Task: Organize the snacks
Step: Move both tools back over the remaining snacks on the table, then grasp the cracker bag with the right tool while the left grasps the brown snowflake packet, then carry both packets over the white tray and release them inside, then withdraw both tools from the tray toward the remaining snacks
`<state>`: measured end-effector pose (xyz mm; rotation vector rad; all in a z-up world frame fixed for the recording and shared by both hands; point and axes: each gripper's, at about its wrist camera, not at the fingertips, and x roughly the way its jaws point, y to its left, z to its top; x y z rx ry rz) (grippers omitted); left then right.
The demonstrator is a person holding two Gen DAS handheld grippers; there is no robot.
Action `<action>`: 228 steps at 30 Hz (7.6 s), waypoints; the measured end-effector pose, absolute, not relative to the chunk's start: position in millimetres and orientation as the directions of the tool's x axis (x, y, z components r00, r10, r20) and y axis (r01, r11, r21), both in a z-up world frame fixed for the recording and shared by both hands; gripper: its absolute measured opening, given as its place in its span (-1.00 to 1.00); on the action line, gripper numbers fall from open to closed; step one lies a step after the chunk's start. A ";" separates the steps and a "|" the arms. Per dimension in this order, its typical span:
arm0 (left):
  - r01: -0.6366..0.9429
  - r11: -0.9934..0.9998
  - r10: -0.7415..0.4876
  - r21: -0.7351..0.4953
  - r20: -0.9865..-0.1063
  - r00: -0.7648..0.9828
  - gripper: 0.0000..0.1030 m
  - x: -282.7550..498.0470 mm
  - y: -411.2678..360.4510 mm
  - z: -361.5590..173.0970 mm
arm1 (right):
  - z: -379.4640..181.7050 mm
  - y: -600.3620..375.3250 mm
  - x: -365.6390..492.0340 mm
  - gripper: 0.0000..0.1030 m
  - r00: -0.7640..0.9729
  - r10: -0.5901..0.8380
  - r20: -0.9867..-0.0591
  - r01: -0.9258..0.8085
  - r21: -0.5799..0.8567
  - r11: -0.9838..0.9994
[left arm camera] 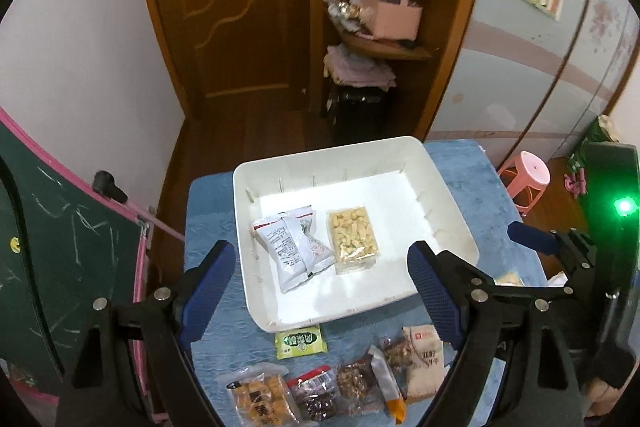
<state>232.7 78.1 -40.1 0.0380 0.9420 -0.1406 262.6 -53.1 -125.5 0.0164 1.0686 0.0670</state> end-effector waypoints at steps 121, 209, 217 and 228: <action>0.322 0.920 -0.357 -0.225 -0.820 0.448 -0.61 84.4 76.1 -92.1 | -163.4 -33.1 113.6 0.22 0.366 0.212 -0.906 -0.338 0.083 0.938; 0.026 0.999 -0.047 -0.040 -0.754 0.655 0.61 146.2 90.7 -6.9 | -65.2 -47.4 182.8 0.51 0.622 0.118 -0.774 -0.100 0.071 0.992; -0.003 0.998 -0.040 -0.055 -0.772 0.634 0.62 121.5 112.2 -24.3 | -77.0 -25.6 157.3 0.51 0.631 0.084 -0.771 -0.155 -0.019 0.988; -0.116 0.992 0.011 -0.047 -0.891 0.453 0.62 108.9 153.9 -120.7 | -163.7 4.6 143.9 0.34 0.463 0.074 -0.883 -0.250 -0.050 0.967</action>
